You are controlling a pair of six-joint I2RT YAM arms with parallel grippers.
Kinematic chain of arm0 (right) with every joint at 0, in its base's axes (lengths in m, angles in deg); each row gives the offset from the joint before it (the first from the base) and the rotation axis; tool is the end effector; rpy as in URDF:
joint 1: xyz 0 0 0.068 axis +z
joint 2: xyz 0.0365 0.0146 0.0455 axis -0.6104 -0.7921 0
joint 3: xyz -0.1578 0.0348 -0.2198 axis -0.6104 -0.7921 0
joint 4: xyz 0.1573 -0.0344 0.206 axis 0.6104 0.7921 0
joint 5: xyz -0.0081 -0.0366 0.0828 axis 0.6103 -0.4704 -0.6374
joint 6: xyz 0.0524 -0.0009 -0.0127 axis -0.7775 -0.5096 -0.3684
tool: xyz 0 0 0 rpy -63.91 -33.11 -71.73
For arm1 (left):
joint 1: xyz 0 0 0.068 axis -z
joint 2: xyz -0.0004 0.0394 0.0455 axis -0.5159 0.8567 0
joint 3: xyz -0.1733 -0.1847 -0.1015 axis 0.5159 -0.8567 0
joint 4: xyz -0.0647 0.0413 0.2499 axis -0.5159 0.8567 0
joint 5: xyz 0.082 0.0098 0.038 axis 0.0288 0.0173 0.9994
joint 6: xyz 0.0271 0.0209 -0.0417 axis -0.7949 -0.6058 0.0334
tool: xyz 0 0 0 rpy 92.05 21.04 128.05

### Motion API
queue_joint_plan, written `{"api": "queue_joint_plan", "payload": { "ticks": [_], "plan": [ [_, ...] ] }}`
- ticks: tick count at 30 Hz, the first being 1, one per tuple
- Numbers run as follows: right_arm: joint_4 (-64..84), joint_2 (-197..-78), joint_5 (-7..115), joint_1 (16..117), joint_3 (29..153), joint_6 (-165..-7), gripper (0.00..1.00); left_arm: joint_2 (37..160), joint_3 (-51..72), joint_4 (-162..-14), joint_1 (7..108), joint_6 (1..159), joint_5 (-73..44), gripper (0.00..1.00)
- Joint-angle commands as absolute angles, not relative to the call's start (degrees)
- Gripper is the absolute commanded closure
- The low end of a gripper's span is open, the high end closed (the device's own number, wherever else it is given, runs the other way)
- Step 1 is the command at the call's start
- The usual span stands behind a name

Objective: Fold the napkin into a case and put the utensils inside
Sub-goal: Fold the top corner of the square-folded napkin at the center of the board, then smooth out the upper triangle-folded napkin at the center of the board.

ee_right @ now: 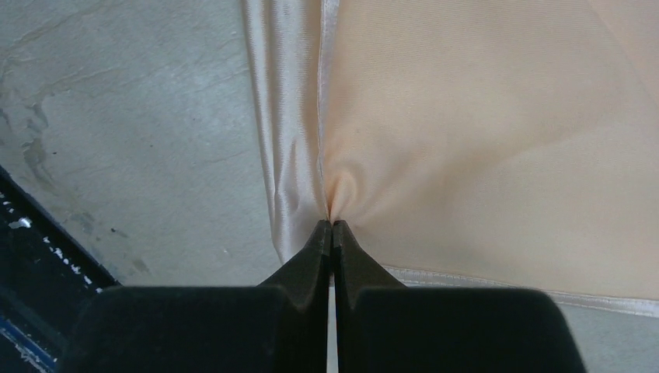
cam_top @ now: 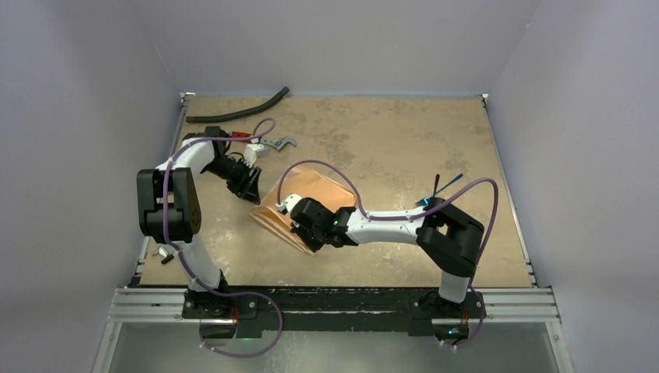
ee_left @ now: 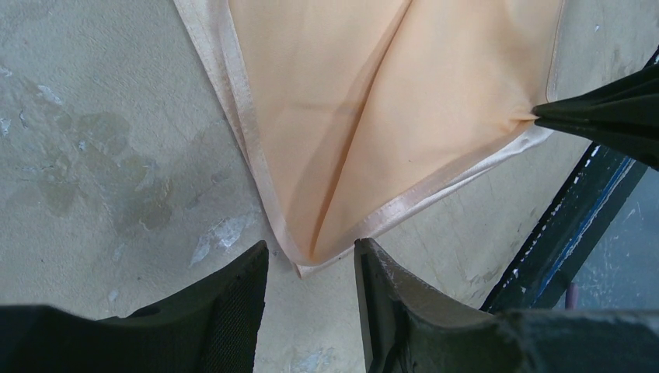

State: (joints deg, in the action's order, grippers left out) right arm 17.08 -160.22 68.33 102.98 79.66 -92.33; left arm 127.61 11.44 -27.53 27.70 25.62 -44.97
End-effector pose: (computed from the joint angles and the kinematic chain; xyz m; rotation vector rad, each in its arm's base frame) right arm 0.1643 0.3477 0.1797 -1.0263 2.2211 0.4913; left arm 0.3274 -0.0031 0.1872 0.9296 2.5846 -0.8921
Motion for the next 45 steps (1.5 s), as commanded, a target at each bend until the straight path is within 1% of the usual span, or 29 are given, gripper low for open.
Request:
{"api": "queue_joint_plan", "payload": {
  "ticks": [1, 5, 6, 13, 15, 17, 21, 26, 30, 34, 38, 40, 42, 45],
  "plan": [
    [18.3, -158.15, 66.6, 103.89, 79.88, -93.24, 1.0, 125.6, 11.47, -26.91, 27.28, 24.09, -45.83, 0.57],
    [18.71, -157.14, 66.68, 104.02, 78.95, -92.49, 1.0, 125.25, 11.38, -26.88, 27.28, 24.09, -45.73, 0.57],
    [18.81, -156.7, 66.57, 104.05, 78.74, -92.26, 0.99, 125.27, 11.38, -26.89, 27.34, 24.09, -45.74, 0.56],
    [19.38, -156.31, 64.12, 104.06, 78.37, -91.57, 0.77, 125.34, 11.51, -27.55, 27.37, 24.81, -46.09, 0.56],
    [18.86, -156.11, 63.19, 104.14, 78.34, -91.97, 0.69, 125.3, 11.47, -27.98, 27.45, 25.23, -46.07, 0.56],
    [18.06, -155.73, 62.08, 104.07, 78.24, -92.33, 0.65, 125.23, 11.4, -28.4, 27.81, 25.72, -46.0, 0.56],
    [16.72, -155.45, 60.23, 104.15, 78.04, -93.11, 0.62, 124.84, 10.86, -29.87, 28.8, 26.96, -45.22, 0.56],
    [15.31, -154.45, 57.8, 104.14, 76.65, -93.77, 0.62, 123.57, 10.09, -31.96, 30.6, 28.94, -43.93, 0.56],
    [16.82, -153.88, 55.83, 104.15, 75.64, -94.28, 0.63, 122.71, 10.45, -33.12, 32.3, 30.58, -43.16, 0.56],
    [18.35, -152.36, 57.59, 103.65, 76.26, -94.87, 0.63, 122.26, 9.62, -34.69, 33.47, 31.26, -41.56, 0.55],
    [18.9, -150.33, 58.18, 100.34, 76.98, -95.26, 0.58, 121.81, 6.78, -36.98, 34.8, 31.43, -39.62, 0.56],
    [17.58, -148.46, 57.42, 96.31, 76.0, -96.58, 0.58, 121.4, 5.12, -38.25, 35.33, 31.38, -38.41, 0.56],
    [14.91, -145.84, 55.61, 91.18, 74.06, -98.53, 0.63, 120.87, 3.98, -38.96, 35.6, 31.06, -37.89, 0.56],
    [10.96, -143.77, 51.56, 83.97, 71.71, -101.05, 0.79, 119.82, 2.32, -40.24, 36.09, 30.74, -36.72, 0.56]
  ]
}}
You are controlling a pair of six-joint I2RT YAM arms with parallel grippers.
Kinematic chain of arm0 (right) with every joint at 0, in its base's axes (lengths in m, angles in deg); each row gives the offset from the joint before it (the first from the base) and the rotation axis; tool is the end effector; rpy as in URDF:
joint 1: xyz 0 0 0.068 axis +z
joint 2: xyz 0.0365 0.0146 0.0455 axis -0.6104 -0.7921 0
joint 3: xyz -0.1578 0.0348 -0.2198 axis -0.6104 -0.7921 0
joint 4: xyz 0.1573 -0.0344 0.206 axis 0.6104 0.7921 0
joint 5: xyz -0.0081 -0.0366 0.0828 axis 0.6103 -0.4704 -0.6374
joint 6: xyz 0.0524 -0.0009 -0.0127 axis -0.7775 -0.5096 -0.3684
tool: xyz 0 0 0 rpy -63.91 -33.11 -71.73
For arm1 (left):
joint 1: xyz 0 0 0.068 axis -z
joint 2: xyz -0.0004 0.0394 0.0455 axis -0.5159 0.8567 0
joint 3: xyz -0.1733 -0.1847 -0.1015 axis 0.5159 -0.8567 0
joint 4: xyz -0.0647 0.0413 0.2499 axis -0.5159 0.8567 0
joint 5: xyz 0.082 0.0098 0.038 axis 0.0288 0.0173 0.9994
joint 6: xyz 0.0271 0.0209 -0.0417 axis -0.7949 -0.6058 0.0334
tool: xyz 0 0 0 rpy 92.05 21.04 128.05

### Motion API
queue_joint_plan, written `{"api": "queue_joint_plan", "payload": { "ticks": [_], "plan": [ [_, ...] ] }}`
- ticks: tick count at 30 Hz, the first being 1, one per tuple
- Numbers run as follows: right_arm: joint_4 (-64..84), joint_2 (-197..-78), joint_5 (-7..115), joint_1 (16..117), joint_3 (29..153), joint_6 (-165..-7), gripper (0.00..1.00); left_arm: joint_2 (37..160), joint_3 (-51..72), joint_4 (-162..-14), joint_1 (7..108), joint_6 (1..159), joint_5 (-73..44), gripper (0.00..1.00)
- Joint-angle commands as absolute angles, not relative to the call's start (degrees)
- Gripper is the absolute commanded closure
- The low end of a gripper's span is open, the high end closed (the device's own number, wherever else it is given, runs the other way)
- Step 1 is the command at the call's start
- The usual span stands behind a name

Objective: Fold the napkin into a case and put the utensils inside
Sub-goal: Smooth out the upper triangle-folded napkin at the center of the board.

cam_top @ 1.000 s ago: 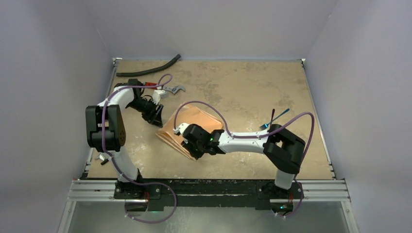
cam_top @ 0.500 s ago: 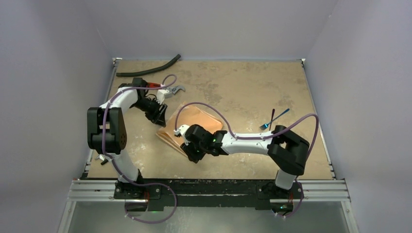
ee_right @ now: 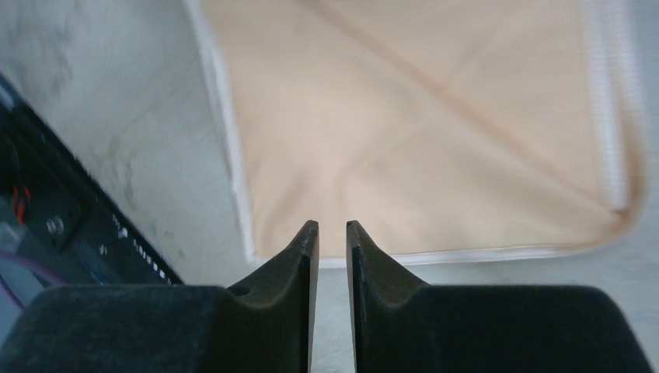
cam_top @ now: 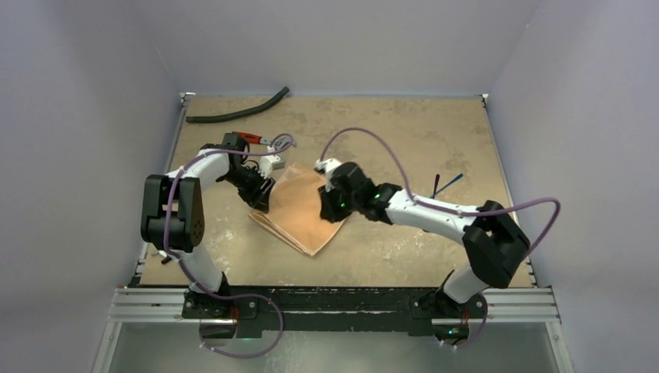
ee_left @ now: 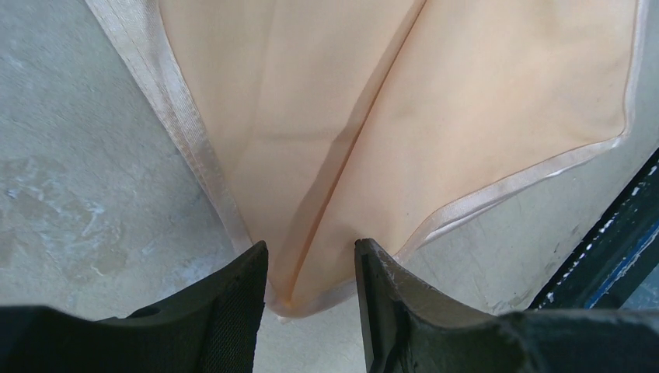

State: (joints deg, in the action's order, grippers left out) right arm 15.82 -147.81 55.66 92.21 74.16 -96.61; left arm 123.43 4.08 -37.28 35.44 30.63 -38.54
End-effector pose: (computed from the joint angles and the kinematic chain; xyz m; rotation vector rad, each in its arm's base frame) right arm 0.2001 0.2875 0.2268 -0.8105 2.2266 0.7593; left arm 0.3126 -0.0430 0.1766 1.0502 2.5843 -0.7302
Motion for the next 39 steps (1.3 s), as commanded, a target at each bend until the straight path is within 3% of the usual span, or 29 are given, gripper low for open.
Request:
{"api": "queue_joint_plan", "payload": {
  "ticks": [1, 5, 15, 30, 37, 39],
  "plan": [
    [9.9, -143.92, 49.62, 81.77, 71.17, -101.67, 0.84, 119.63, 1.98, -40.62, 36.24, 30.64, -36.35, 0.56],
    [5.31, -146.53, 40.15, 74.44, 69.72, -102.41, 1.0, 118.98, 0.99, -41.8, 36.8, 30.42, -34.85, 0.56],
    [2.04, -150.32, 27.38, 66.74, 67.11, -102.33, 1.0, 116.16, -3.39, -45.77, 37.67, 28.95, -30.04, 0.57],
    [-0.65, -158.72, 29.55, 64.89, 68.5, -102.66, 1.0, 110.64, -8.99, -52.81, 37.74, 31.28, -25.92, 0.55],
    [-1.96, -156.8, 27.19, 64.03, 73.65, -103.36, 1.0, 111.1, -10.05, -53.53, 38.02, 31.19, -25.14, 0.54],
    [-1.61, -157.45, 26.4, 64.98, 78.14, -104.03, 0.88, 111.21, -10.28, -53.8, 38.13, 31.12, -24.77, 0.54]
  ]
}}
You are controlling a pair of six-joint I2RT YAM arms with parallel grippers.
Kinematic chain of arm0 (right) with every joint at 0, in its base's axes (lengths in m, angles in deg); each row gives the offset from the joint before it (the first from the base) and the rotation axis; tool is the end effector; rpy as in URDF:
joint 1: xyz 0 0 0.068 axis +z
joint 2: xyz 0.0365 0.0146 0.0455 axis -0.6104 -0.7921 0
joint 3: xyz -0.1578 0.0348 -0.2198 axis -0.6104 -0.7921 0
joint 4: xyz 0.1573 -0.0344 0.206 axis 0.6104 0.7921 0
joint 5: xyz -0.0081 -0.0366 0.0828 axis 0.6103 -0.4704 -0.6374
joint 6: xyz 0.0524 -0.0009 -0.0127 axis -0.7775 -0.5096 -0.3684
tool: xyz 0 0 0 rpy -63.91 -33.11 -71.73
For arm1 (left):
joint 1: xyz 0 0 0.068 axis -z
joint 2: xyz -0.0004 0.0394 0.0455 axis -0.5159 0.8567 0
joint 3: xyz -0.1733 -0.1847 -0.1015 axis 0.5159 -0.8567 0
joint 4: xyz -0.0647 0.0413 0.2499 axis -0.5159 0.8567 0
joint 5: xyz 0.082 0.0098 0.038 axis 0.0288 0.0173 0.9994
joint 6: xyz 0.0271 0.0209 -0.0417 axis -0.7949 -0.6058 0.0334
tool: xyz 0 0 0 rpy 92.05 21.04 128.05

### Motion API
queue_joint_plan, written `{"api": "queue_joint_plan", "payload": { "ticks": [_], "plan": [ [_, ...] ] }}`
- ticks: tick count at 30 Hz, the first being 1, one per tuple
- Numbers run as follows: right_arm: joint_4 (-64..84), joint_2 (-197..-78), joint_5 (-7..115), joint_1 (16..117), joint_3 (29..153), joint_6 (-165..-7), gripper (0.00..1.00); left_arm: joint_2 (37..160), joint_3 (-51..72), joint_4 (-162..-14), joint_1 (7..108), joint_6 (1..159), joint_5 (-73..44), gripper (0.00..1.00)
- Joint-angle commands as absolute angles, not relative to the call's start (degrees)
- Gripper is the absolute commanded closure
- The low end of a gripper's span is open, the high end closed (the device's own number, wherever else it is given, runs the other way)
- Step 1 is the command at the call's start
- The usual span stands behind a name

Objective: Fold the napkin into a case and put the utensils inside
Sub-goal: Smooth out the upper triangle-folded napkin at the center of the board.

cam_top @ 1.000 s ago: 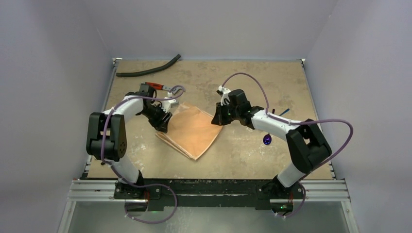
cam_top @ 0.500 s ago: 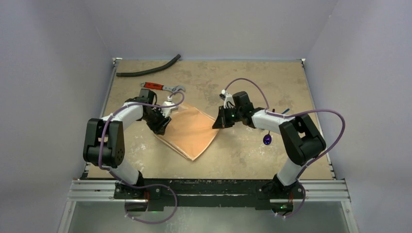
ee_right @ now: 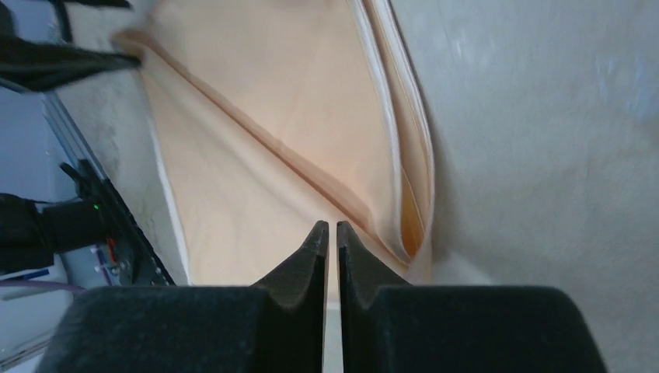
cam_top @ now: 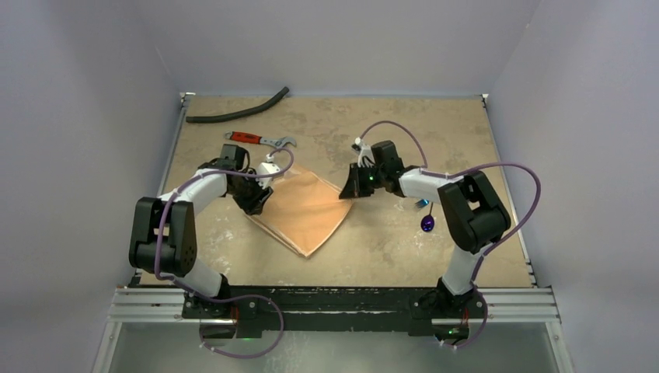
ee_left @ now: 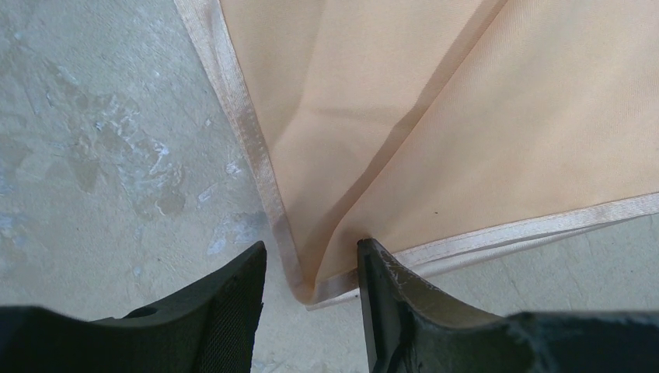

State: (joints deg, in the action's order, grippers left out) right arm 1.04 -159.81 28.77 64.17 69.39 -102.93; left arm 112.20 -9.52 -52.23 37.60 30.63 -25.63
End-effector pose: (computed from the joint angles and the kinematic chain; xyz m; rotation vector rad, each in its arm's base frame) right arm 0.3177 0.1801 0.1549 -0.3768 2.3676 1.0895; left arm 0.2797 -0.0439 0.1732 1.1043 2.4889 -0.3260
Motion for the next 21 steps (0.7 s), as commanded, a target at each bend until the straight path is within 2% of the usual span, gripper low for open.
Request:
{"api": "queue_joint_plan", "payload": {
  "ticks": [1, 4, 9, 11, 15, 21],
  "plan": [
    [-0.99, -158.69, 26.44, 65.73, 80.85, -104.01, 0.81, 111.29, -10.37, -53.9, 38.28, 31.08, -24.57, 0.54],
    [1.7, -164.39, 27.65, 67.95, 89.2, -103.68, 0.7, 111.37, -10.9, -54.16, 38.59, 30.99, -24.02, 0.54],
    [5.62, -175.43, 31.04, 71.28, 101.79, -103.15, 0.66, 111.41, -11.69, -54.47, 38.82, 30.71, -23.55, 0.54],
    [9.01, -179.52, 32.98, 71.9, 106.49, -101.79, 0.61, 111.53, -11.83, -54.46, 38.79, 30.45, -23.4, 0.54],
    [10.22, -180.78, 34.21, 71.97, 107.66, -101.81, 0.47, 111.58, -12.07, -54.62, 38.86, 30.0, -23.42, 0.54],
    [9.6, -179.51, 34.67, 71.77, 107.22, -101.33, 0.43, 112.25, -12.39, -55.21, 38.88, 29.7, -23.25, 0.54]
  ]
}}
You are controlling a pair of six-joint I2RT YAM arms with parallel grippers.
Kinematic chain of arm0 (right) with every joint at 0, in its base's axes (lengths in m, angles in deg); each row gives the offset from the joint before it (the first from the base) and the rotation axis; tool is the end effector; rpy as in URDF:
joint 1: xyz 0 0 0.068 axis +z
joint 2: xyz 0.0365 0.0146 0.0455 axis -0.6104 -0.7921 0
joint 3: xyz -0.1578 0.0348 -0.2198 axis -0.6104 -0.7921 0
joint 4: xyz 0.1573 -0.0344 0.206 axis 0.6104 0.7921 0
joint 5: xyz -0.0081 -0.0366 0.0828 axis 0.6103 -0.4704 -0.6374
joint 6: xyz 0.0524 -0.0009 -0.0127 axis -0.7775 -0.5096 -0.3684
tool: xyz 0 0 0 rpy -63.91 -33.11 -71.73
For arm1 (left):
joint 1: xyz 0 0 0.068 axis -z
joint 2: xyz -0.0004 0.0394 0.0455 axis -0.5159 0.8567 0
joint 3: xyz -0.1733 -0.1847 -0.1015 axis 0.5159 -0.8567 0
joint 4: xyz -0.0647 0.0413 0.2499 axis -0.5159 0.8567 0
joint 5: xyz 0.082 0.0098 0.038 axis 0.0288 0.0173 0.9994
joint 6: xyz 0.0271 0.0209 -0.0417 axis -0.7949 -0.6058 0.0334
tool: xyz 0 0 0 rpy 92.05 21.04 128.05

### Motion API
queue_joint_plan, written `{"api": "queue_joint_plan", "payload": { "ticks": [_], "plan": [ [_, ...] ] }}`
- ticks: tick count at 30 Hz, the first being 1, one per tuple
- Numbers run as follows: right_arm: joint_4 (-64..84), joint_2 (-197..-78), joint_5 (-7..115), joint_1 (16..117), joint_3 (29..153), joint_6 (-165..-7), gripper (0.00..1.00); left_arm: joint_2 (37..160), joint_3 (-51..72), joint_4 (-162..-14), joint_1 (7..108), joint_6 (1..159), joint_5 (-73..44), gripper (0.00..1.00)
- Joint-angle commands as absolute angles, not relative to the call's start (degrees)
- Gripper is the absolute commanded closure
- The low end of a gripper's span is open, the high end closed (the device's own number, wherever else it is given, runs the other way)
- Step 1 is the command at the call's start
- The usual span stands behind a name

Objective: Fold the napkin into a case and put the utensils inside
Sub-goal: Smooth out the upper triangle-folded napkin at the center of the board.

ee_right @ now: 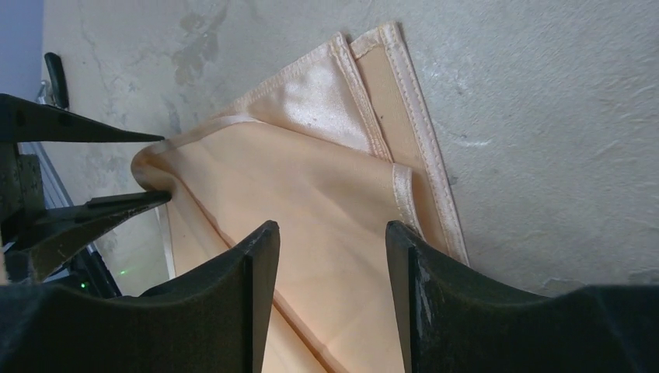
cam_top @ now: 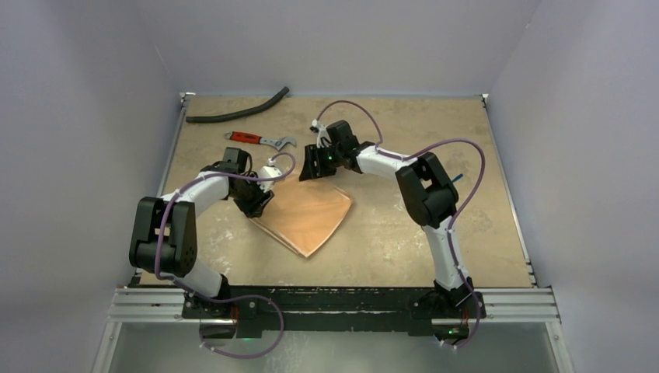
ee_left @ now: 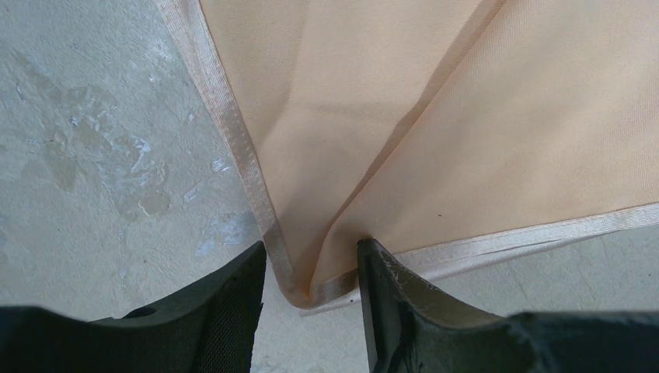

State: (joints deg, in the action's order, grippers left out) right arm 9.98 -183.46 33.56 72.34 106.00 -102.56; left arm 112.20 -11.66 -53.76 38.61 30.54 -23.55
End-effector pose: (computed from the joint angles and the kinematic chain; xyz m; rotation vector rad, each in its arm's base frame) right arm 0.3983 0.2962 0.1632 -0.5201 2.2960 1.0715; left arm 0.2741 -0.0470 0.1639 1.1288 2.5054 -0.2882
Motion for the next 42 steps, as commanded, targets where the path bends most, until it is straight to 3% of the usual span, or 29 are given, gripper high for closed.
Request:
{"api": "queue_joint_plan", "payload": {
  "ticks": [1, 22, 42],
  "plan": [
    [9.66, -179.46, 34.56, 71.71, 107.19, -100.9, 0.43, 112.24, -12.47, -55.26, 38.93, 29.57, -23.14, 0.54],
    [7.62, -183.87, 27.46, 70.35, 109.5, -100.4, 0.44, 111.64, -13.1, -55.44, 38.99, 28.31, -22.08, 0.54],
    [8.25, -185.4, 30.27, 70.36, 111.72, -100.33, 0.44, 111.22, -13.11, -55.17, 39.1, 28.03, -22.07, 0.55]
  ]
}}
